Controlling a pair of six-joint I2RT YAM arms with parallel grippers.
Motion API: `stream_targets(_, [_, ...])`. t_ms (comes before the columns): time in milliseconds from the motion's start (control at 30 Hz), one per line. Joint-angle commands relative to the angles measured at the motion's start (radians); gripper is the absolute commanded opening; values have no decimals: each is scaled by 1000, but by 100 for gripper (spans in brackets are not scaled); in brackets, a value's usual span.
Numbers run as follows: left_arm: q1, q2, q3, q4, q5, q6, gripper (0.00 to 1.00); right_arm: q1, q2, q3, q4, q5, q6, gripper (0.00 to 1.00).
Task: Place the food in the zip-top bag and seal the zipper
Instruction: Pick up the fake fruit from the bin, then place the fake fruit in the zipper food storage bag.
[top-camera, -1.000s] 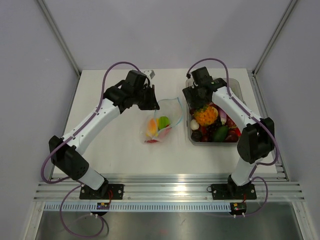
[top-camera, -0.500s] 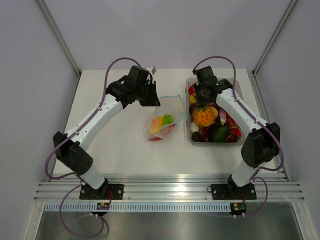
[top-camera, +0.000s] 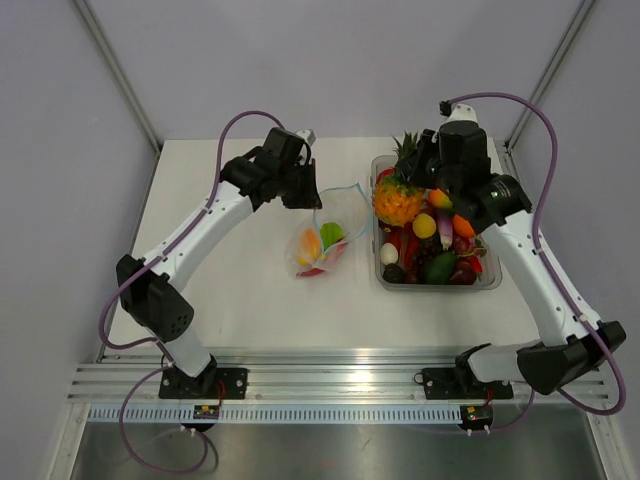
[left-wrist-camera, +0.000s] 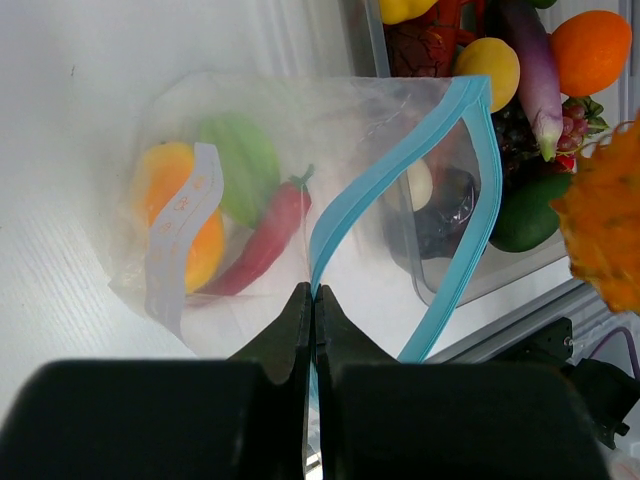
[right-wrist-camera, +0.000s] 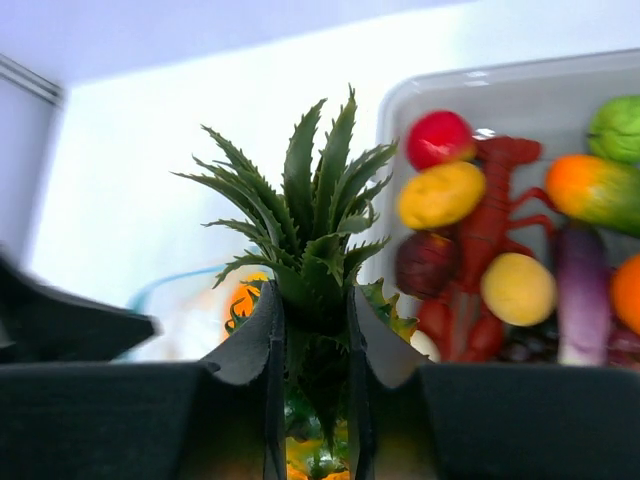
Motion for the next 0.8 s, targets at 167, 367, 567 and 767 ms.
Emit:
stream_targets(167, [-6, 14, 43, 21, -3, -3, 0, 110, -108, -76, 289, -4, 306, 0])
stream_targets(367, [-6, 13, 34, 27, 15, -12, 0, 208, -51, -145, 389, 131, 408, 0])
stream_targets(567, [-6, 8, 34, 27, 27, -9, 0, 242, -21, -265, 400, 281, 448, 0])
stream_targets(767, [-5, 11, 27, 62, 98, -33, 0, 267, 19, -301, 377, 370, 466, 0])
